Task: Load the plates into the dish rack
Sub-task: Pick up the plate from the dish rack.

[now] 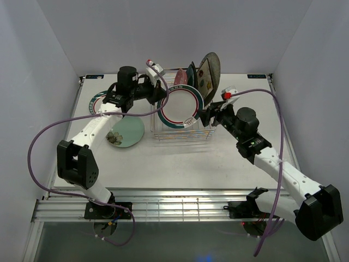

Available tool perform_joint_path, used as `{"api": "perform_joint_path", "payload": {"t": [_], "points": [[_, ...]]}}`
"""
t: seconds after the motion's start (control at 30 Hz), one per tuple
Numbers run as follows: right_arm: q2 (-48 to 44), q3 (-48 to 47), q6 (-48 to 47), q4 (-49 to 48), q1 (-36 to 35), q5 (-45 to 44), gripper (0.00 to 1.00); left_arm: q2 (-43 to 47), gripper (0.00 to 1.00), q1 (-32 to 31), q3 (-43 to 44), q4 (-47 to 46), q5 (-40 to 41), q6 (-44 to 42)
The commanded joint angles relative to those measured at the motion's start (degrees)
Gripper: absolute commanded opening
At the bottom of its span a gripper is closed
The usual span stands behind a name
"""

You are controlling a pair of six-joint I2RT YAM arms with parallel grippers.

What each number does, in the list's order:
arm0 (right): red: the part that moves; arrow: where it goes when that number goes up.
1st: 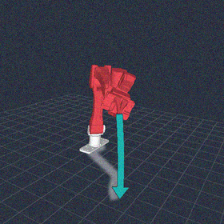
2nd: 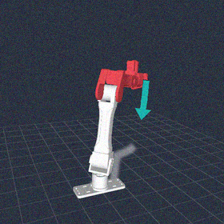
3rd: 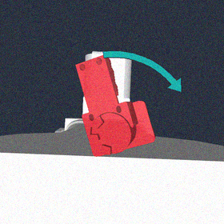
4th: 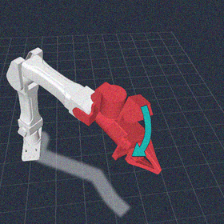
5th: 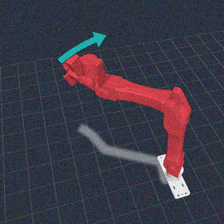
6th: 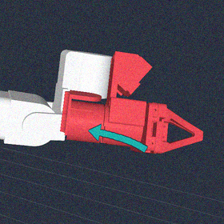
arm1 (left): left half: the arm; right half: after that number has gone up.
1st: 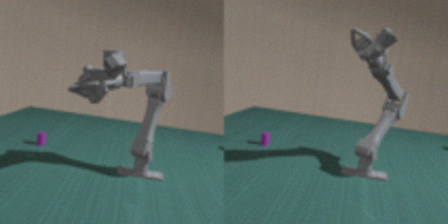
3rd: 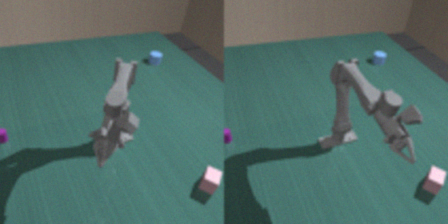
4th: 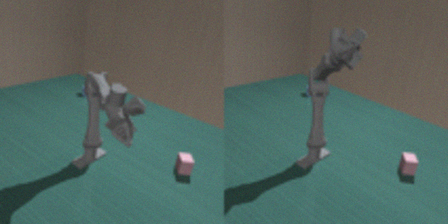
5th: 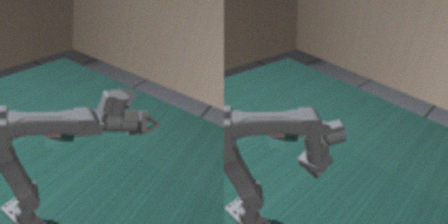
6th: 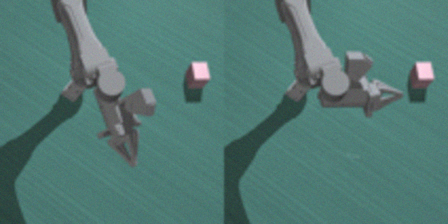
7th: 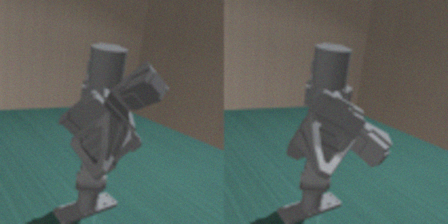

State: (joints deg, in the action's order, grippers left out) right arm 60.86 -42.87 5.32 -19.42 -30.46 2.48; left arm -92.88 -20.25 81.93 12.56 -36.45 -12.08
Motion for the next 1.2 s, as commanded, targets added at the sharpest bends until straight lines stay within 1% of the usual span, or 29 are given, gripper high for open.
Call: {"api": "perform_joint_path", "payload": {"t": [0.0,0.27,0.53,0.6,0.63,0.77,0.9,0.97,1.07,1.13,1.17], "points": [[0.31,-4.41,-0.75,-0.36,1.01,3.67,0.75,5.78,0.0,1.61,3.24,0.36,-6.08,0.56],[3.21,-9.07,1.7,3.07,3.56,9.29,0.71,8.68,0.0,4.78,2.53,0.19,-13.29,2.49],[7.43,-12.23,2.76,3.42,4.18,14.47,0.69,10.0,0.0,5.57,2.0,-0.34,-16.37,3.73],[8.74,-12.85,2.85,3.34,4.27,15.71,0.66,9.91,0.0,5.66,2.27,0.18,-16.81,3.99],[9.18,-13.37,2.85,3.34,4.27,17.1,0.6,9.83,0.0,5.75,2.62,0.19,-16.99,4.08],[10.33,-13.47,3.29,2.2,4.27,19.84,0.51,9.39,0.0,5.84,2.97,0.36,-17.43,4.52],[10.24,-13.03,3.03,1.4,4.35,20.55,0.36,8.77,0.0,5.84,2.97,0.45,-16.99,4.17],[10.07,-12.59,2.85,1.14,4.27,21.25,0.33,8.59,0.0,5.92,2.71,0.28,-16.46,3.9],[10.07,-12.41,2.94,0.96,4.35,21.86,0.26,8.33,0.0,5.93,2.27,0.01,-16.2,3.82],[10.07,-12.32,3.11,0.7,4.44,22.3,0.16,8.15,0.0,5.92,2.27,-0.08,-16.2,3.81],[10.07,-12.32,3.29,0.7,4.35,22.57,0.08,8.07,0.0,5.92,2.18,-0.25,-16.11,3.99]]}}
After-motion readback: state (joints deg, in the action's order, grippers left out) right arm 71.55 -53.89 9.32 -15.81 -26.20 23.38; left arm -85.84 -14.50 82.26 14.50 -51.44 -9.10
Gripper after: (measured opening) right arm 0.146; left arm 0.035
